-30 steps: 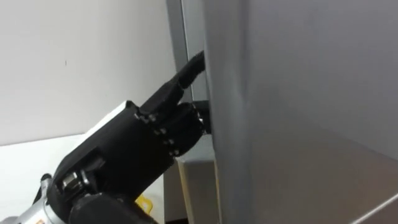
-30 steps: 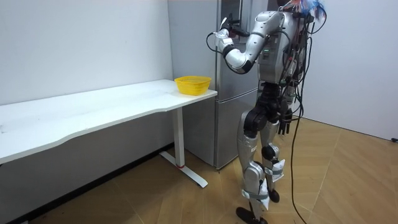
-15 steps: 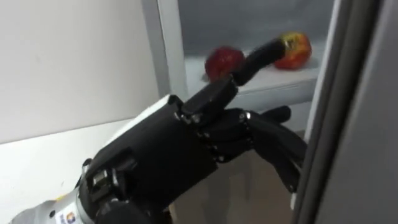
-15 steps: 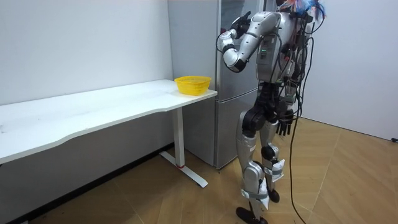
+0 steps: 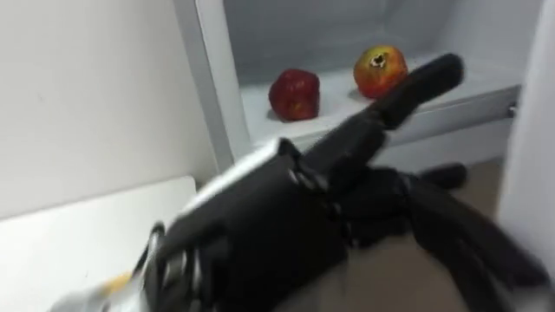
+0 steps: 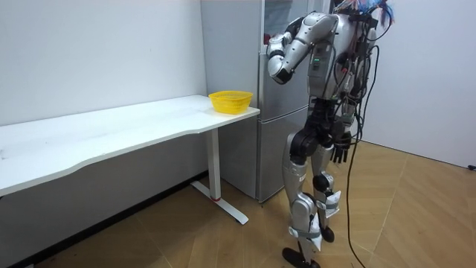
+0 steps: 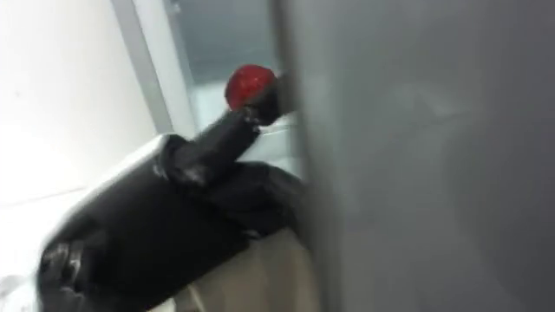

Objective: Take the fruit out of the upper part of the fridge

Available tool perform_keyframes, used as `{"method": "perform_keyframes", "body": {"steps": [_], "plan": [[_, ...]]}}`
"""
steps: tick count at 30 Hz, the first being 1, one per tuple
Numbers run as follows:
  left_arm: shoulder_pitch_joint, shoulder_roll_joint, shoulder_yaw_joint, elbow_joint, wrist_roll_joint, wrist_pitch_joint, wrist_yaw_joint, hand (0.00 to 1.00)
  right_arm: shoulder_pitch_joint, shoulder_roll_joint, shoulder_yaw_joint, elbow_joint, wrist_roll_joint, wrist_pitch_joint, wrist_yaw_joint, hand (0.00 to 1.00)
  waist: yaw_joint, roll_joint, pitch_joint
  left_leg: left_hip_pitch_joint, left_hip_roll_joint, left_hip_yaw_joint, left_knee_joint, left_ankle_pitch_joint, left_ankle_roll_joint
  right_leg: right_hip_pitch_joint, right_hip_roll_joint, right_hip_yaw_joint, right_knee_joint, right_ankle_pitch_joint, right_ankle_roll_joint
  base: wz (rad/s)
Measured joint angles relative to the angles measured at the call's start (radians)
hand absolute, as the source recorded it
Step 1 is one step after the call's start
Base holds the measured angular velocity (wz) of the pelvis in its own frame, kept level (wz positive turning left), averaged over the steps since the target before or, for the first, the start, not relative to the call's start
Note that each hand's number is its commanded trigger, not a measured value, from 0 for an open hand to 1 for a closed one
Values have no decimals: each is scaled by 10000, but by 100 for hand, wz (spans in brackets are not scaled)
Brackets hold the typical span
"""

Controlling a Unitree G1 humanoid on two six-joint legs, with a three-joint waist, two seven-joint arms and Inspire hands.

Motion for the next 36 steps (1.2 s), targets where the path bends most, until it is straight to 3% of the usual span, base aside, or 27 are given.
{"method": "perform_keyframes", "body": {"steps": [5, 9, 22, 27, 36], "plan": [[-225, -328, -828, 2, -87, 4, -151, 0, -48, -28, 355, 6, -99, -7, 6, 0, -115, -19, 9, -41, 0, 77, -1, 0, 0, -80, -10, 9, -5, 0, 0, -4], [-272, -397, -903, 29, -116, 1, -121, 0, -158, -46, 542, -2, -91, -104, 0, 0, -344, -65, 33, -81, 6, 161, -6, 0, 0, -157, 10, 154, -7, 3, -1, -8], [-332, -653, -1501, 151, -77, -59, -59, 0, -231, -44, 946, -99, -99, -186, -3, 0, -789, -103, 7, -82, -7, 345, -10, -1, 0, -287, 10, 293, 27, 18, 11, -3], [-1005, -827, -2100, 744, -93, -141, 40, 0, -303, -44, 1134, -92, 80, -189, -8, 0, -867, -105, 10, -49, -11, 549, -24, -2, 1, -276, 16, 421, 9, 47, 23, -7], [-1304, -1031, -2703, 924, -80, -139, 322, 0, -361, -44, 1216, -78, 541, -220, -31, 0, -1143, -103, 12, -35, -24, 751, -19, -2, 1, -400, 26, 557, 10, 70, 35, -6]]}}
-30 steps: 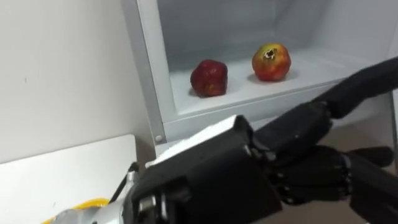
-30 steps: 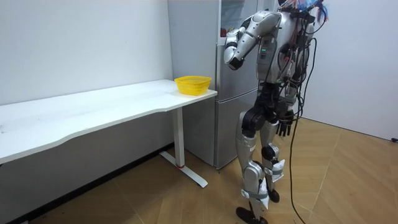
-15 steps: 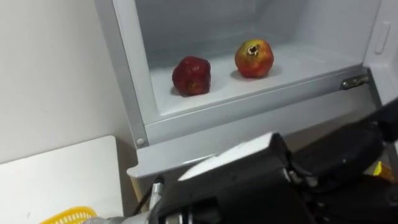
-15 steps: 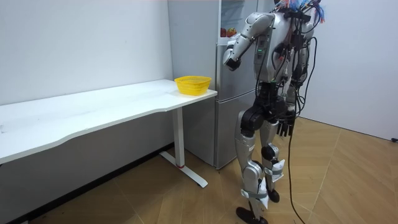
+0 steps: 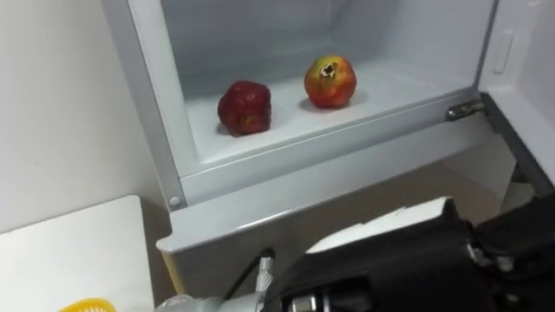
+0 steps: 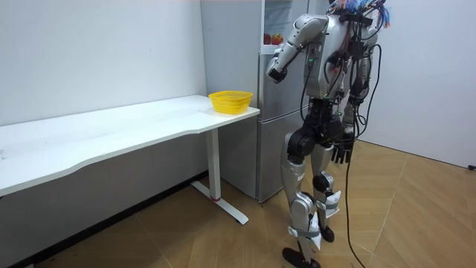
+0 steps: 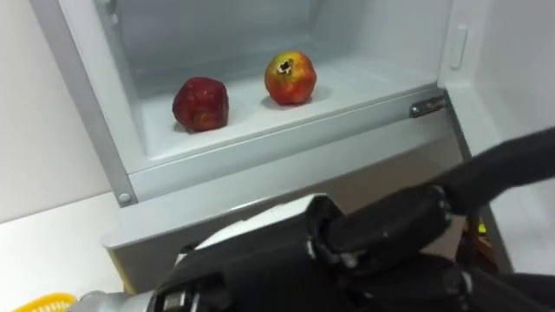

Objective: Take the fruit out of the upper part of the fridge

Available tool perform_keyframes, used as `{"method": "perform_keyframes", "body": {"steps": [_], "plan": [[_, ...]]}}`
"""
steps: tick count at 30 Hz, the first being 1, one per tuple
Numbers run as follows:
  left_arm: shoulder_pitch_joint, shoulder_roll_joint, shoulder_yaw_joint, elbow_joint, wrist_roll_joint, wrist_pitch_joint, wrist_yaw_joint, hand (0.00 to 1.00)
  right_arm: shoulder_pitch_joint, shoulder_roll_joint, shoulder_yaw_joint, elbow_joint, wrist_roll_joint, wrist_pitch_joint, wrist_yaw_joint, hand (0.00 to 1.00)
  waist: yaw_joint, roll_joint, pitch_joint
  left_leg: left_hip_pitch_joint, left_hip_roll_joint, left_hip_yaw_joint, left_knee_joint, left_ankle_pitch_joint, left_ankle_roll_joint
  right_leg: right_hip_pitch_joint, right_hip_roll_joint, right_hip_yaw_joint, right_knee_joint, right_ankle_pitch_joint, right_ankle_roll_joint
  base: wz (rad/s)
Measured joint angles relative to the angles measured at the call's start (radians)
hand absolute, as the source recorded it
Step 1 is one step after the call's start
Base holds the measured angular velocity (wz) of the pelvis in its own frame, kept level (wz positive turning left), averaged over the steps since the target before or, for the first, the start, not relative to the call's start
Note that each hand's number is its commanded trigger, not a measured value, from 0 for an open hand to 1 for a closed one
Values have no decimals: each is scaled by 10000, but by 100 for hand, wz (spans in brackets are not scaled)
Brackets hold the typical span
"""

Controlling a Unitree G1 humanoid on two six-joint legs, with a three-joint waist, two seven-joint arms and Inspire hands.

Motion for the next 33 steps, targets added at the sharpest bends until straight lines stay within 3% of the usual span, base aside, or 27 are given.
{"method": "perform_keyframes", "body": {"steps": [4, 8, 13, 15, 23, 33], "plan": [[-249, -35, -173, 159, 0, -2, 3, 0, -8, -3, -34, -7, 113, -7, -1, 0, -234, 9, 1, 27, 1, 70, -3, -1, 1, 13, 19, 85, -3, 5, 2, -5], [-739, -483, -576, 480, 203, -32, 42, 0, 14, -22, -30, -18, 85, 4, -93, 0, -317, 125, 54, 34, -9, 173, -2, -38, 60, 3, 36, 251, -10, 25, 20, -10], [-999, -631, -880, 849, 207, -33, 92, 0, 3, -44, -18, -54, 120, -30, -73, 0, -571, 235, 72, 136, 5, 407, -7, -39, 60, 50, 45, 284, -13, 30, 27, -5], [-1168, -849, -1067, 985, 210, -35, 235, 0, -33, -37, -9, -52, 184, -102, -92, 0, -731, 282, 91, 133, -3, 427, -16, -39, 61, 52, 43, 297, -27, 29, 27, 0], [-1793, -1410, -1432, 1103, 213, -45, 666, 0, -210, -65, -7, 6, 179, -228, -182, 0, -967, 323, 70, 35, -3, 554, -2, -39, 61, -114, 63, 410, -10, 46, 41, -4], [-2112, -1550, -1461, 1109, 216, -45, 866, 0, -242, -69, -81, 30, 153, -323, -159, 0, -1233, 590, 71, 151, 2, 546, -6, -40, 62, -99, 94, 547, -7, 53, 34, -4]]}}
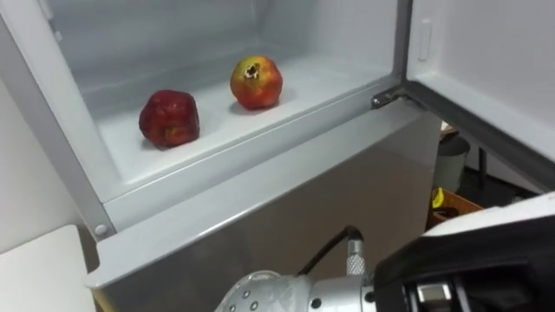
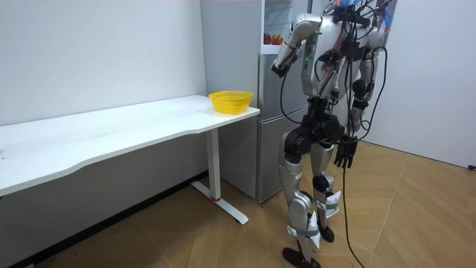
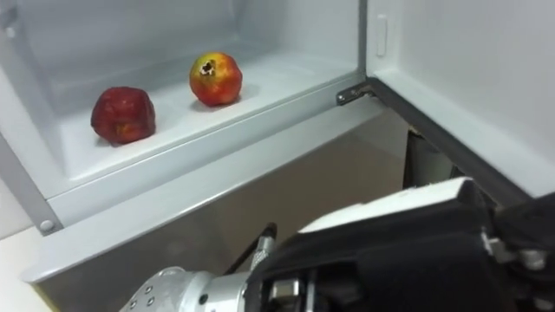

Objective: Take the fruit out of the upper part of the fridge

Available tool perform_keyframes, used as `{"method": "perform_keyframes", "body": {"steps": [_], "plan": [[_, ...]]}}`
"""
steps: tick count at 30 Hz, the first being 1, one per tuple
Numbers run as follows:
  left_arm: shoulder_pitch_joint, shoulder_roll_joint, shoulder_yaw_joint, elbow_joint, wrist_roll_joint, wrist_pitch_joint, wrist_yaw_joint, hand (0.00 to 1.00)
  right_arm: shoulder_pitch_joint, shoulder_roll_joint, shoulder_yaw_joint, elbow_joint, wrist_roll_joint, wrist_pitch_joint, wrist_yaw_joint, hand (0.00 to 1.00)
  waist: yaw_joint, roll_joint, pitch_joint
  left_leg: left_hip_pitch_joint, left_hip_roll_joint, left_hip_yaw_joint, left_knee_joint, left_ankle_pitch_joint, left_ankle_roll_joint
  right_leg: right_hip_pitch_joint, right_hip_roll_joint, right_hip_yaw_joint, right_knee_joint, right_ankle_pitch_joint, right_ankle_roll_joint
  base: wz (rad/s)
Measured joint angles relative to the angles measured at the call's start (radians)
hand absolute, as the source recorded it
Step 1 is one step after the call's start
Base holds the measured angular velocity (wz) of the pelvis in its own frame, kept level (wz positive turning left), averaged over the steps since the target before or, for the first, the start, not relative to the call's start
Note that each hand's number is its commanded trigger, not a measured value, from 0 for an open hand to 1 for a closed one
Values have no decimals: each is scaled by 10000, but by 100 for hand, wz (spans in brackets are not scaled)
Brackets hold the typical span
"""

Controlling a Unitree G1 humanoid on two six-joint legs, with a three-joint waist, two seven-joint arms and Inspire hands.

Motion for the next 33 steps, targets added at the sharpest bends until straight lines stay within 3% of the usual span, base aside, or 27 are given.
{"method": "perform_keyframes", "body": {"steps": [13, 20, 25, 29, 33], "plan": [[-26, -102, -71, 190, 0, -2, 258, 0, -174, -89, -33, 125, -28, 14, 170, 0, -192, 16, 3, 38, 6, -1, -8, -1, 0, 65, 37, 144, -22, 6, -7, -1], [-41, -430, -371, 223, 367, -10, 837, 0, -343, -90, -20, 343, -85, 6, -42, 0, -373, 34, 16, 35, 13, 17, -15, 0, 0, 64, 45, 95, -48, 6, -7, -1], [-45, -346, -372, 264, 459, -10, 876, 0, -375, -81, 71, 443, -63, -8, -177, 0, -268, -29, 61, 32, 15, 72, -16, 0, 0, 2, 52, 120, 3, 6, -7, -4], [-17, 183, -350, 278, 1184, -9, 909, 0, -285, -85, 53, 562, -76, -8, -227, 0, 5, -137, 140, 73, 22, 79, -27, 0, 0, 82, 54, 77, -16, 8, -10, 4], [285, 911, -83, -141, 1682, -4, 893, 0, -242, -85, 78, 567, 1, -32, -232, 0, 680, -150, 148, 29, 36, 77, -31, 0, 0, 49, 36, -50, 4, 12, -15, 5]]}}
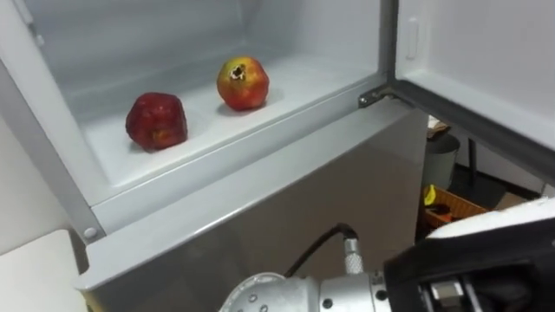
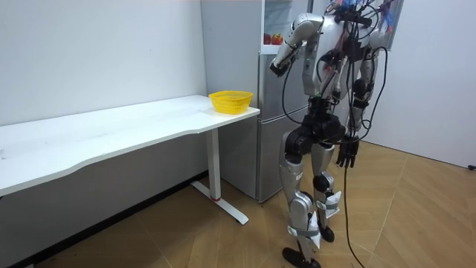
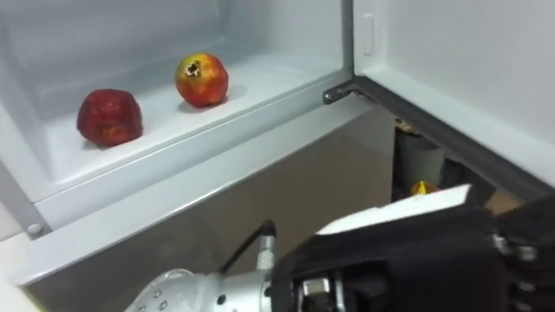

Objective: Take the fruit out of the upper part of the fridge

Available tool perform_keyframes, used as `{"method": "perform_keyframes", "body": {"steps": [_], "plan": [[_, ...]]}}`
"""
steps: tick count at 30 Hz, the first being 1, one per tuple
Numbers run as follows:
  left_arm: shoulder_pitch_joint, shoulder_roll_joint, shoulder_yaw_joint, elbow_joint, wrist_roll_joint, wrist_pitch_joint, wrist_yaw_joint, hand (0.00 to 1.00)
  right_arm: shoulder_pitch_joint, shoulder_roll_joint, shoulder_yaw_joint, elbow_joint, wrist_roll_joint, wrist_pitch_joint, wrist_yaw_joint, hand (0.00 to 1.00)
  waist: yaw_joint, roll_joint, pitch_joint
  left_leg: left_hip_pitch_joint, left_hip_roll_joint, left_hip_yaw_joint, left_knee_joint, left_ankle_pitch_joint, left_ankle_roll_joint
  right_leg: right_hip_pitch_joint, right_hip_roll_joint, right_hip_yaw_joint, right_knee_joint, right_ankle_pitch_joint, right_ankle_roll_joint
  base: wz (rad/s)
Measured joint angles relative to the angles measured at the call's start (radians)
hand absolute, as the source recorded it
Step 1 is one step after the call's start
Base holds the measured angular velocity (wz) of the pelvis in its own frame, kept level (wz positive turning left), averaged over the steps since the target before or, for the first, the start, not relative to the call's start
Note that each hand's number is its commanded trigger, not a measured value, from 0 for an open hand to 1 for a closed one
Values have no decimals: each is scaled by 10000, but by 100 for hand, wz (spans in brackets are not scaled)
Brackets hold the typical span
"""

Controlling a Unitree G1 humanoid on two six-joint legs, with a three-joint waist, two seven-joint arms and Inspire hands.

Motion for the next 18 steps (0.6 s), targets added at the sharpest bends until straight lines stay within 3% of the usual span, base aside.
{"method": "perform_keyframes", "body": {"steps": [4, 8, 11, 13, 15, 18], "plan": [[596, 365, 1129, -634, 70, -6, -60, 0, 28, 6, 1, 56, 127, -102, -6, 0, 682, -56, -9, -35, 29, -289, -3, 0, 0, 49, -6, -204, 26, 5, -9, 16], [1030, 843, 2560, -1438, 282, -31, 223, 0, 118, 9, -148, -4, -9, -302, -34, 0, 1462, -260, -41, -174, 85, -760, -6, 1, 0, 68, 14, -575, -7, 22, -40, 29], [1879, 1192, 3660, -2031, 351, -258, 452, 0, 262, 9, -413, -8, -166, -414, -179, 0, 1885, -414, -148, -153, 133, -838, -3, 2, -1, 206, 17, -836, -24, 3, -74, 19], [2175, 1288, 4301, -2157, 421, -307, 489, 0, 443, 3, -543, 41, -156, -438, -355, 0, 2256, -514, -146, -111, 133, -987, 2, 2, -1, 311, 10, -883, -34, 4, -74, 16], [2237, 1389, 5235, -2228, 662, -475, 807, 0, 684, 10, -681, 6, -166, -526, -478, 0, 2656, -547, -273, -114, 125, -1175, 3, 2, -1, 355, -3, -1006, -37, 4, -74, 18], [2713, 1391, 6395, -2430, 1070, -943, 1397, 0, 1040, 57, -1023, 41, -368, -633, -624, 0, 2948, -652, -272, -32, 119, -1310, 1, 2, -1, 509, -17, -1127, -53, 4, -73, 15]]}}
